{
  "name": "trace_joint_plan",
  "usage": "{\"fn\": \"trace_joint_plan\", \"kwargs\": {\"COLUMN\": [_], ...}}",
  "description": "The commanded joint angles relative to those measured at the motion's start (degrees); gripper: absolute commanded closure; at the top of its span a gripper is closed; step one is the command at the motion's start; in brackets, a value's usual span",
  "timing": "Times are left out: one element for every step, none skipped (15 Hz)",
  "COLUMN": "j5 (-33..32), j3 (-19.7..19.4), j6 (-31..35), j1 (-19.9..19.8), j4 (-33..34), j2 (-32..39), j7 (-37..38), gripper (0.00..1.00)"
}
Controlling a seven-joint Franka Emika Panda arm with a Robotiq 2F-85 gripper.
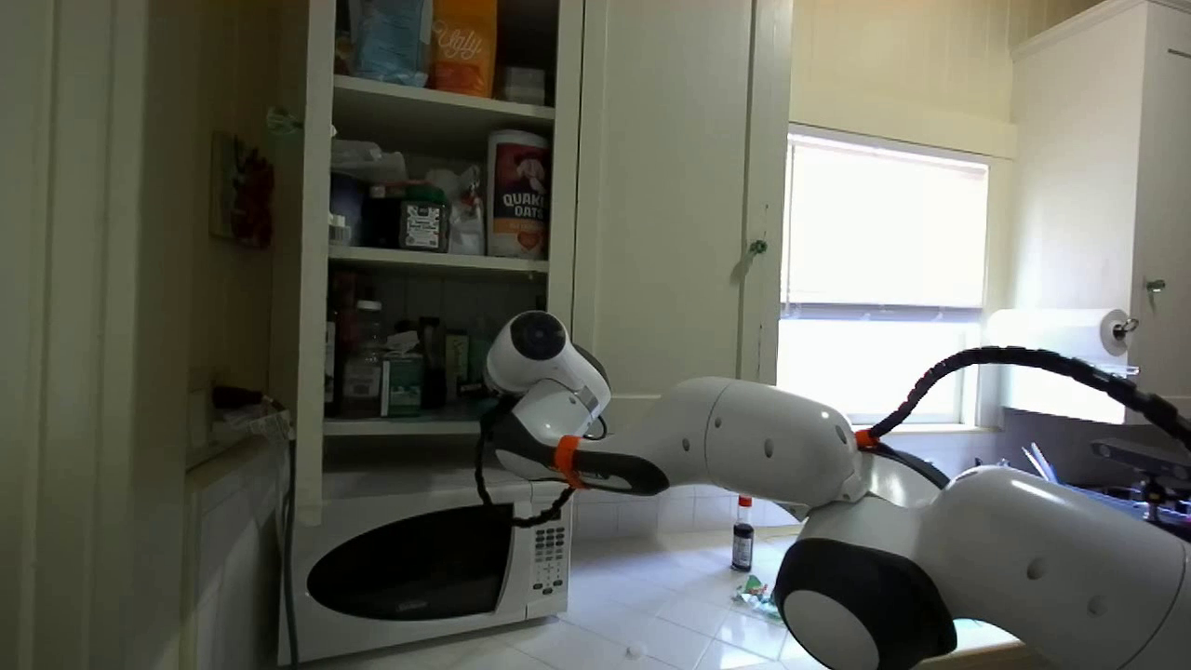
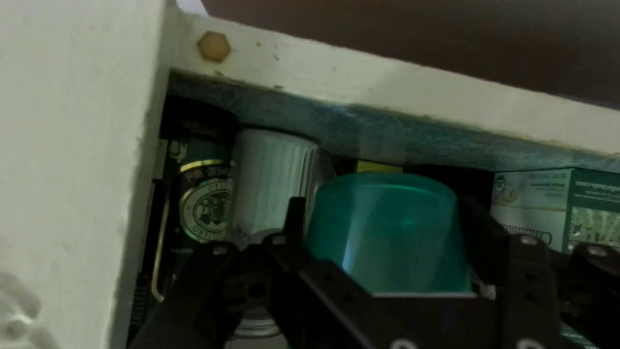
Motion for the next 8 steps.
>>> {"fn": "trace_joint_plan", "kwargs": {"j5": [2.75,3.69,4.51,5.44,6.35,7.18,7.90,8.70], "j3": [2.75,3.88,4.74,5.58,6.44,7.13,7.69,8.50], "j6": [1.99,1.96,1.84,1.55,0.88,0.86,0.77,0.51], "j1": [-1.50,-2.03,-2.41,-2.81,-3.16,-3.46,-3.73,-4.00], "j4": [0.00,0.00,0.01,0.01,0.02,0.02,0.02,0.02], "j2": [-0.37,-0.47,-0.51,-0.57,-0.65,-0.64,-0.63,-0.66], "j7": [-2.65,-3.71,-4.67,-5.60,-6.82,-7.85,-8.80,-10.05], "gripper": [0.48,0.48,0.48,0.48,0.48,0.48,0.48,0.48]}}
